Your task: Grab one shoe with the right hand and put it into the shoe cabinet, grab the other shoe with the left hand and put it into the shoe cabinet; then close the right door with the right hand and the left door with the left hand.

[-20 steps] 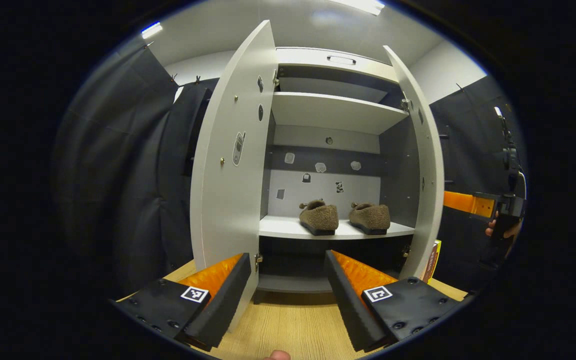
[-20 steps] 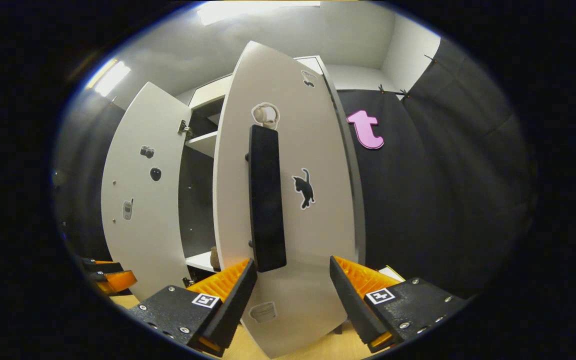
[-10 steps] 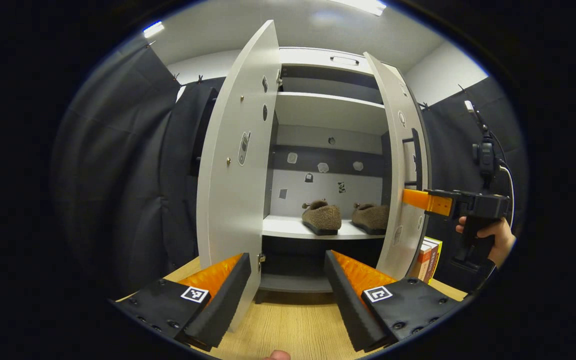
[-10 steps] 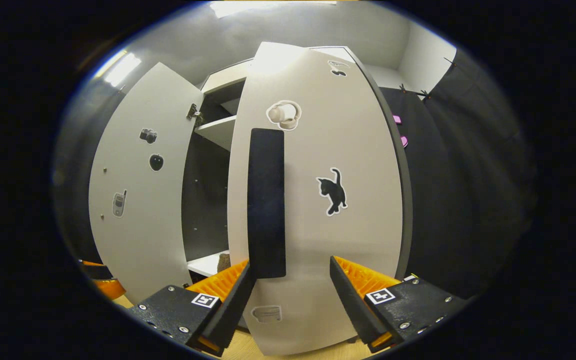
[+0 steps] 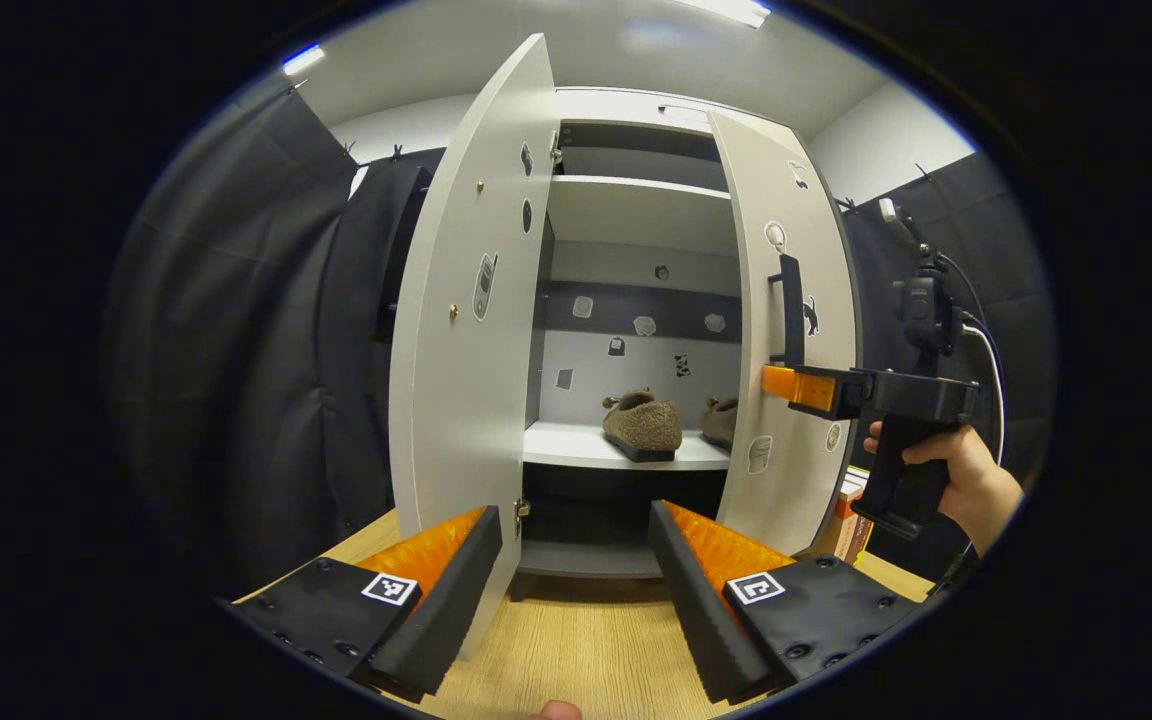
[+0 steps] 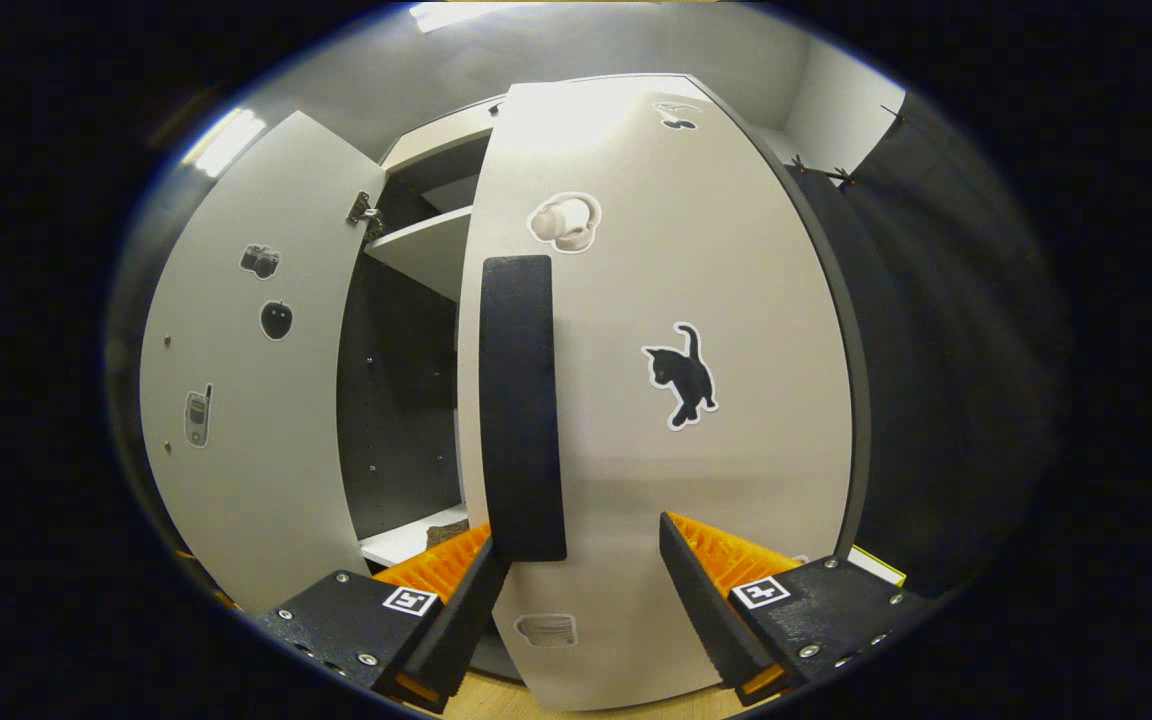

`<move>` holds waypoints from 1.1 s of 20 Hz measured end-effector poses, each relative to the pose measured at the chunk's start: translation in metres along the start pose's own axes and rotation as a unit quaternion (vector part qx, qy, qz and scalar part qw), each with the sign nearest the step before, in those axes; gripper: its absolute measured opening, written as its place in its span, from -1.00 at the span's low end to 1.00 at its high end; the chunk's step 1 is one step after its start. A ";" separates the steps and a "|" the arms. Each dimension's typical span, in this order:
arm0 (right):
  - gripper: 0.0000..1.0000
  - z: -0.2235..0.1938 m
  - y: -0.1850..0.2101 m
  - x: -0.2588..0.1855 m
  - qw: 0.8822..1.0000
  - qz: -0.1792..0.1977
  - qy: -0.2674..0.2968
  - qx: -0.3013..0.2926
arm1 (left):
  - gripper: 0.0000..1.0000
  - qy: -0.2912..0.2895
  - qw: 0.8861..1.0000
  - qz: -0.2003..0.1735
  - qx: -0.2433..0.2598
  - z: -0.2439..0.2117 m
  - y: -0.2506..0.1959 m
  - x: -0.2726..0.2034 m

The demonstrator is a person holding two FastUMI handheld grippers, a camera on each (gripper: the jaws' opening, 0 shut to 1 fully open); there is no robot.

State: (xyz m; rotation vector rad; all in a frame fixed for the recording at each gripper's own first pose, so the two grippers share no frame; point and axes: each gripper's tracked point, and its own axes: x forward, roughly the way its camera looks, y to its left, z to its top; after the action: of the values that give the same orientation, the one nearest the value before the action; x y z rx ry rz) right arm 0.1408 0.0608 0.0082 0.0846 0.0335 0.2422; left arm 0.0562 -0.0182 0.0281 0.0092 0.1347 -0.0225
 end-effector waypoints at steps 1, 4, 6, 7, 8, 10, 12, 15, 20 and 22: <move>0.83 0.001 0.000 -0.001 1.000 0.000 0.002 -0.002 | 0.94 -0.001 1.000 -0.002 -0.002 0.001 -0.001 0.000; 0.83 0.002 -0.002 -0.007 1.000 -0.001 0.000 -0.012 | 0.99 -0.004 1.000 0.001 -0.011 0.005 0.001 -0.002; 0.86 0.001 -0.003 -0.016 1.000 0.004 0.002 -0.013 | 0.93 -0.009 1.000 0.010 -0.013 0.010 0.007 -0.005; 0.87 0.002 -0.004 -0.024 1.000 0.005 0.003 -0.013 | 0.87 -0.012 1.000 0.016 -0.013 0.013 0.013 -0.009; 0.88 0.003 -0.006 -0.031 1.000 0.002 0.003 -0.015 | 0.94 -0.015 1.000 0.024 -0.013 0.017 0.019 -0.012; 0.88 0.005 -0.014 -0.045 1.000 -0.004 0.005 -0.019 | 0.94 -0.020 0.999 0.044 -0.015 0.024 0.036 -0.019; 0.80 0.010 -0.020 -0.060 1.000 -0.010 0.008 -0.011 | 0.94 -0.027 0.997 0.072 -0.020 0.033 0.061 -0.027; 0.88 0.021 -0.033 -0.078 1.000 -0.020 -0.004 -0.006 | 1.00 -0.037 0.992 0.122 -0.014 0.045 0.107 -0.033; 0.88 0.030 -0.048 -0.106 0.999 -0.035 -0.009 -0.022 | 0.94 -0.036 0.981 0.189 0.009 0.063 0.176 -0.015; 0.88 0.031 -0.055 -0.113 0.999 -0.044 -0.008 -0.026 | 0.94 -0.040 0.982 0.182 0.007 0.067 0.183 0.005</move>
State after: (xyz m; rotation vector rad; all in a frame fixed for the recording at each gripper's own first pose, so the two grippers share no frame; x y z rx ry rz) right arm 0.0459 -0.0216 0.0366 0.0339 0.0160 0.1540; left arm 0.0739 0.1643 0.0952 0.0469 0.0507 0.3424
